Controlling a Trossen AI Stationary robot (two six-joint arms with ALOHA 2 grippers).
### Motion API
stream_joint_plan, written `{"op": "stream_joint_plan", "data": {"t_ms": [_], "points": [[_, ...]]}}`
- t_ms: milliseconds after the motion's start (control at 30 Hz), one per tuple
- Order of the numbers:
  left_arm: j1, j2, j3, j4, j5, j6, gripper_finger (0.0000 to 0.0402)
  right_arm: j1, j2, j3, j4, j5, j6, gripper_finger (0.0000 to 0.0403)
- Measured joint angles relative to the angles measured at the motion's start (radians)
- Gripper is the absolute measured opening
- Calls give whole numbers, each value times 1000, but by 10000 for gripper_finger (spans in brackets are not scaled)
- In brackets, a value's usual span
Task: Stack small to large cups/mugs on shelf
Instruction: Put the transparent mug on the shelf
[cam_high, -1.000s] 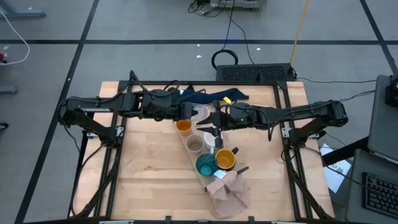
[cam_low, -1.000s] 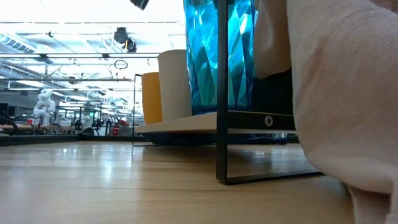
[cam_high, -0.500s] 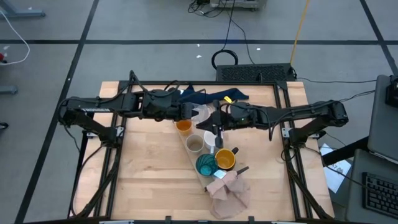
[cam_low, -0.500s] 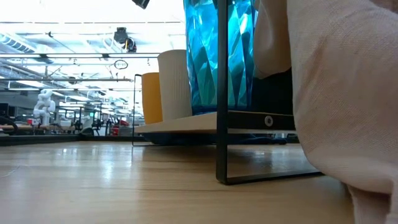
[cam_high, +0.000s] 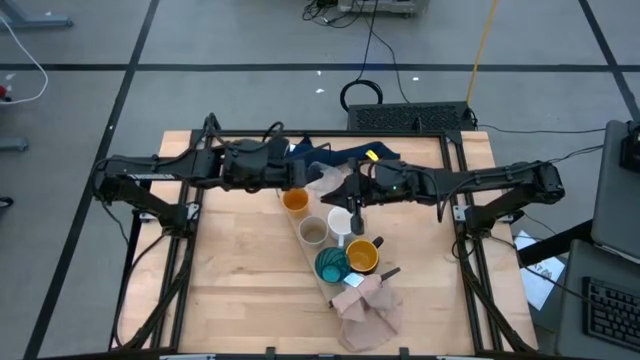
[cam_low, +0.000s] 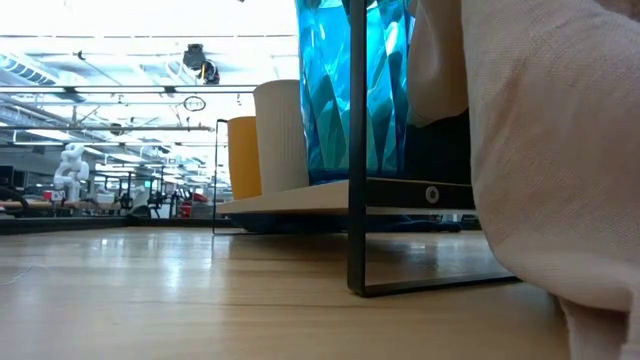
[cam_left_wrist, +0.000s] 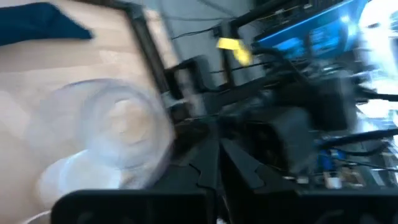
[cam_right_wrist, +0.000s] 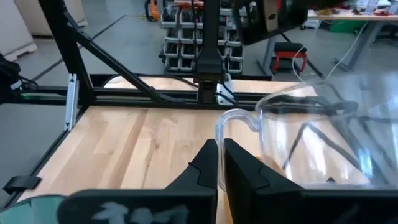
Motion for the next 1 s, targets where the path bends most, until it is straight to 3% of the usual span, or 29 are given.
{"op": "stream_joint_plan", "data": {"t_ms": [200, 333, 567, 733, 867, 1000], "points": [[0, 1, -1, 26, 8, 2, 2, 1, -1, 0, 1, -6, 1, 1], [0, 1, -2, 23, 11, 17, 15, 1, -1, 0, 15, -13, -7, 0], [-2, -2, -2, 32, 22, 110, 25, -25, -18, 2, 102, -195, 38, 0], [-22, -43, -4, 33, 28, 295, 26, -71, -98, -5, 75, -279, 35, 0], [-43, -87, -4, 81, 25, 429, 26, -138, -196, -71, 71, -331, 55, 0], [-67, -135, -4, 154, 28, 518, 26, -225, -292, -189, 175, -435, 122, 0]]}}
